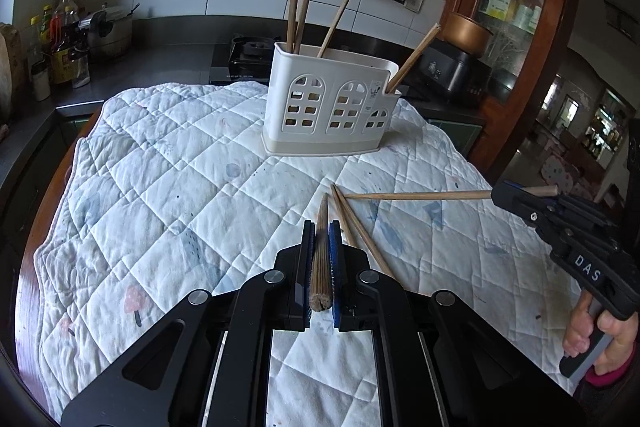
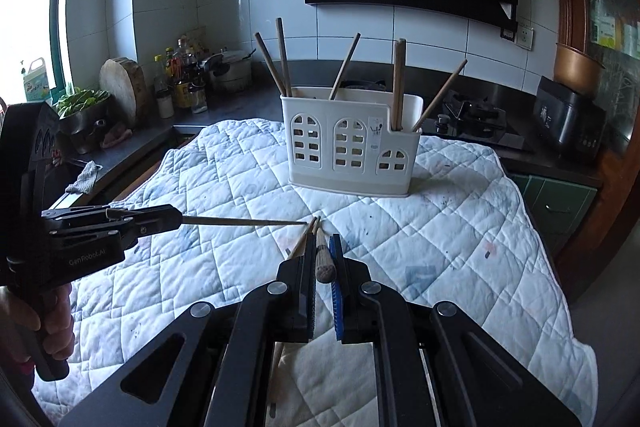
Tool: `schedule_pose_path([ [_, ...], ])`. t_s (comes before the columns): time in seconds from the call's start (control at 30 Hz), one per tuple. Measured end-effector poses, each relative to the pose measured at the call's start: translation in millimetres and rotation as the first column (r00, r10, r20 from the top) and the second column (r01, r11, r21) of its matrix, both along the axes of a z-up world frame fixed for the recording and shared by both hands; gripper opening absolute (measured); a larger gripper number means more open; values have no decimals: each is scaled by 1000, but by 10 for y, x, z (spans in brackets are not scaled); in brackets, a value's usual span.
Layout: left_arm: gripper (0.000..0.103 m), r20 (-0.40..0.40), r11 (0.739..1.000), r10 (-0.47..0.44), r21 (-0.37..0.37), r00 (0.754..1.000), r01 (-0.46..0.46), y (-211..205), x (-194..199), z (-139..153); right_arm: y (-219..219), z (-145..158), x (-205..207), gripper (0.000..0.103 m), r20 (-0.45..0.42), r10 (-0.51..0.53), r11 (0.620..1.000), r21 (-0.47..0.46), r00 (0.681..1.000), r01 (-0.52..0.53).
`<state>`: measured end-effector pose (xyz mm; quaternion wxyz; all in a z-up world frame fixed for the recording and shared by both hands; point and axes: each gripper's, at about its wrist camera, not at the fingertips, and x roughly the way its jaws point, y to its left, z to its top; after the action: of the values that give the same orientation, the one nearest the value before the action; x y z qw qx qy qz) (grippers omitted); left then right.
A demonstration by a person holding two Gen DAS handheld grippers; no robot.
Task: Organize utensils
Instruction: 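Lift the left tool's chopstick over the caddy while the right tool carries its chopstick there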
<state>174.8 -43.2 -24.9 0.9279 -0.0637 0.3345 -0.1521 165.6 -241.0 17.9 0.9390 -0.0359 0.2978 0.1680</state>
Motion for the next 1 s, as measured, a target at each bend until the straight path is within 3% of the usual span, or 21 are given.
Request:
schedule_pose_path([
  [0.43, 6, 10, 998, -47, 35, 999, 47, 37, 372, 436, -224, 915, 578, 7, 30, 27, 998, -66, 999, -25],
  [0.73, 6, 83, 989, -110, 104, 990, 101, -173, 534, 920, -416, 1427, 1091, 7, 46, -35, 996, -76, 998, 39],
  [1.0, 6, 198, 989, -123, 104, 972, 104, -313, 749, 1546, -470, 1621, 1466, 7, 61, -73, 995, -66, 995, 77],
])
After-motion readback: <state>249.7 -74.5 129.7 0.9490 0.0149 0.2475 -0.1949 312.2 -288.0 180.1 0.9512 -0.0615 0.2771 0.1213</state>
